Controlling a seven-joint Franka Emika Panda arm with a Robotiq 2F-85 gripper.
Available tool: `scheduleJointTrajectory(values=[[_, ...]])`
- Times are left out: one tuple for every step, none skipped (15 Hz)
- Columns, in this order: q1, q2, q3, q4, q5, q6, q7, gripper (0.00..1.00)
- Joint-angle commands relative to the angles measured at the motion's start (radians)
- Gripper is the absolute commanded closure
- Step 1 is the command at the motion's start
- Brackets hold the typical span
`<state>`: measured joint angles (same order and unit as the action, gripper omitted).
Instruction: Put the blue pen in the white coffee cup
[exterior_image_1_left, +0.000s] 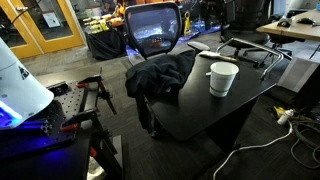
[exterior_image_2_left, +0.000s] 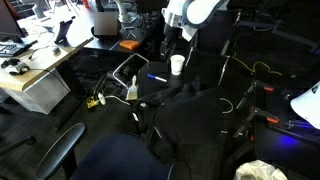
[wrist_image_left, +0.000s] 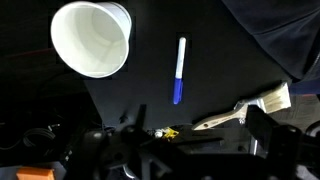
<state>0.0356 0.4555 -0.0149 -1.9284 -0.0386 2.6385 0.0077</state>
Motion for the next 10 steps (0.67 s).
scheduleJointTrajectory(values=[[-0.003, 0.008, 0.004, 0.008, -0.002, -0.002, 0.001, 0.00], [-0.003, 0.013, 0.003, 0.013, -0.002, -0.002, 0.001, 0.00], [-0.003, 0.013, 0.003, 0.015, -0.002, -0.002, 0.001, 0.00], [-0.003, 0.013, 0.003, 0.016, -0.002, -0.002, 0.001, 0.00], [-0.003, 0.013, 0.003, 0.017, -0.002, -0.002, 0.001, 0.00], [-0.003, 0.013, 0.003, 0.018, -0.002, -0.002, 0.001, 0.00], [-0.003, 0.013, 0.003, 0.019, -0.002, -0.002, 0.001, 0.00], [-0.003, 0.033, 0.001, 0.038, -0.004, 0.000, 0.004, 0.00], [-0.005, 0.051, 0.005, 0.054, -0.001, 0.003, -0.002, 0.00], [-0.004, 0.062, 0.002, 0.062, -0.004, 0.006, 0.002, 0.00]])
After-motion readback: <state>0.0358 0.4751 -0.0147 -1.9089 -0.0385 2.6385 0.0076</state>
